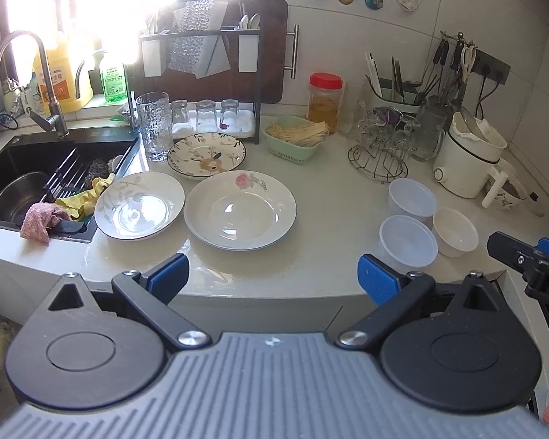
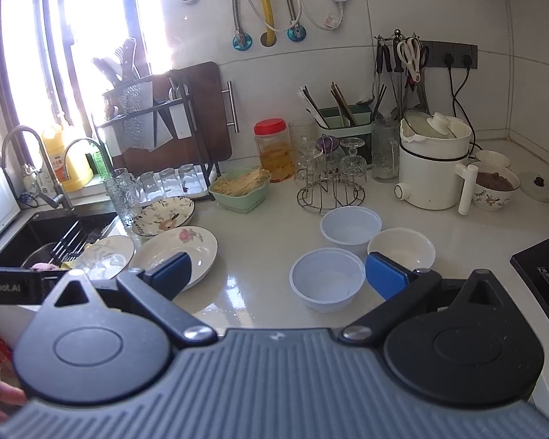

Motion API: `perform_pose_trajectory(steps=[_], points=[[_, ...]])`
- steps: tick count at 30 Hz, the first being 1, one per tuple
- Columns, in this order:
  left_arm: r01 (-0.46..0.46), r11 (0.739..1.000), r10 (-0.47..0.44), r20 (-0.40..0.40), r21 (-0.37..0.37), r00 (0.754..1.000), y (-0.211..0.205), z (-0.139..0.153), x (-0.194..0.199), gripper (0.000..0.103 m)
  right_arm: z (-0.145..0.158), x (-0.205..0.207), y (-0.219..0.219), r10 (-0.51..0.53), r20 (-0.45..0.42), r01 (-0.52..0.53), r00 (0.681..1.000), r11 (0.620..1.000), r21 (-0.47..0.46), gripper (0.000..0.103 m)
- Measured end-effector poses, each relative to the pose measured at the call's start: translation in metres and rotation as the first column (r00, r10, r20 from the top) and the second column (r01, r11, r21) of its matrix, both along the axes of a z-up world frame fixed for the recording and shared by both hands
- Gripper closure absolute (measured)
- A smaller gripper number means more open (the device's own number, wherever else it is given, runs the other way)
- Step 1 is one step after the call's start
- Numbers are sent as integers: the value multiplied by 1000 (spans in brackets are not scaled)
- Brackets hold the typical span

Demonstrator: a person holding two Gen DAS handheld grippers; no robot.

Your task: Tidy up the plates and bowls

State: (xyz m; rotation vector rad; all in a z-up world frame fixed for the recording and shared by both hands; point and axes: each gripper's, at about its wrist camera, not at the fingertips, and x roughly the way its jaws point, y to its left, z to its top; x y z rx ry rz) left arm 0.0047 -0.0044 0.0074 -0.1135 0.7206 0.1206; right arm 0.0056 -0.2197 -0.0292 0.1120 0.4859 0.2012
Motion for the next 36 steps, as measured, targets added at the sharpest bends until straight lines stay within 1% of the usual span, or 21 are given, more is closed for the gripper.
perform_pose_trajectory(steps=[4, 9, 12, 17, 36], points=[[-13, 1000, 13, -2, -5, 1000, 1, 1, 1, 3, 0, 0, -3, -1, 6, 1, 1000, 1000, 2, 0], [-7, 1000, 7, -14, -1, 1000, -1, 1, 1, 3, 3, 0, -1, 1, 0, -1, 1000, 1000, 0, 0], [-6, 1000, 5, -16, -10, 1000, -1, 1, 1, 3, 2, 2, -3, 2, -2, -2, 1000, 1000, 0, 0], [0, 1000, 0, -20, -2, 1000, -2, 1, 0, 3, -1, -2, -1, -3, 0, 3, 1000, 1000, -2, 0], [11, 1000, -11, -37, -23, 999, 0, 1, 0, 3, -6, 0, 0, 13, -18, -13, 1000, 1000, -1, 0]])
